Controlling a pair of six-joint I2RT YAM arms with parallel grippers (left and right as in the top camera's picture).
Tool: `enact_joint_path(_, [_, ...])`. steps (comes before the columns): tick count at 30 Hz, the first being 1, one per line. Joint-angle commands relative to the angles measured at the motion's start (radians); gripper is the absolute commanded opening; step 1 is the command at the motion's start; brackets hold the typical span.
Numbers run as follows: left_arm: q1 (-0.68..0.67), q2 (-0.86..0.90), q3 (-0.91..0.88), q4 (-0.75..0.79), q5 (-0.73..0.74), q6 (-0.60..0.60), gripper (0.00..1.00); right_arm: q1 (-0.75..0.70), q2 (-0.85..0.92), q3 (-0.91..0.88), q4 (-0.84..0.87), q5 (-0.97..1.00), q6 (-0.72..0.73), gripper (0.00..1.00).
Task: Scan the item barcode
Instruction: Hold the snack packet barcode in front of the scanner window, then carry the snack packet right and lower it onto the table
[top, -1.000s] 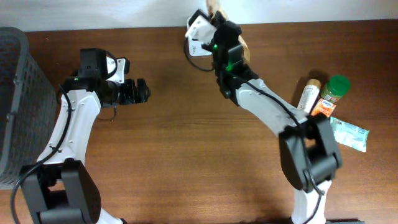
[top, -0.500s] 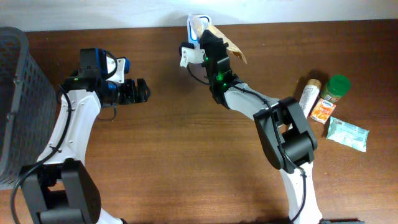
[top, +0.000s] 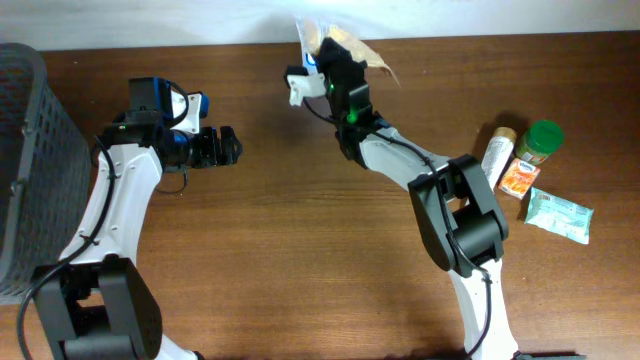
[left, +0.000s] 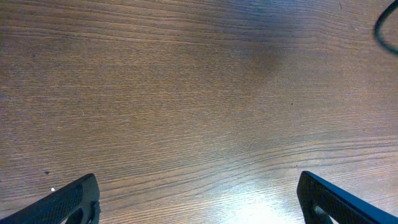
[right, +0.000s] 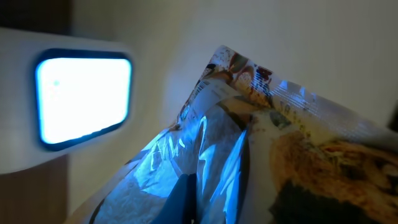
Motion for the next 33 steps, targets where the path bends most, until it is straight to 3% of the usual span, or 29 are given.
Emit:
enact_joint_path(1, [0.001, 0.005, 0.0, -0.001, 0.0, 0.012, 0.99, -0.005, -0.014, 0.076, -0.004, -0.046, -0.01, 0.04])
enact_joint_path(5, [0.001, 0.005, 0.0, -0.001, 0.0, 0.012, 0.99, -0.018, -0.01, 0.082, -0.08, -0.055, -0.021, 0.04])
enact_joint_path(8, [0.001, 0.005, 0.0, -0.001, 0.0, 0.012, 0.99, -0.037, 0.002, 0.082, -0.08, -0.056, -0.122, 0.04])
enact_joint_path(25, [0.001, 0.005, 0.0, -0.001, 0.0, 0.012, 0.99, -0.045, 0.003, 0.082, -0.08, -0.065, -0.138, 0.04])
enact_joint_path(33, [0.001, 0.005, 0.0, -0.001, 0.0, 0.012, 0.99, -0.013, -0.097, 0.082, -0.076, 0.012, 0.126, 0.04])
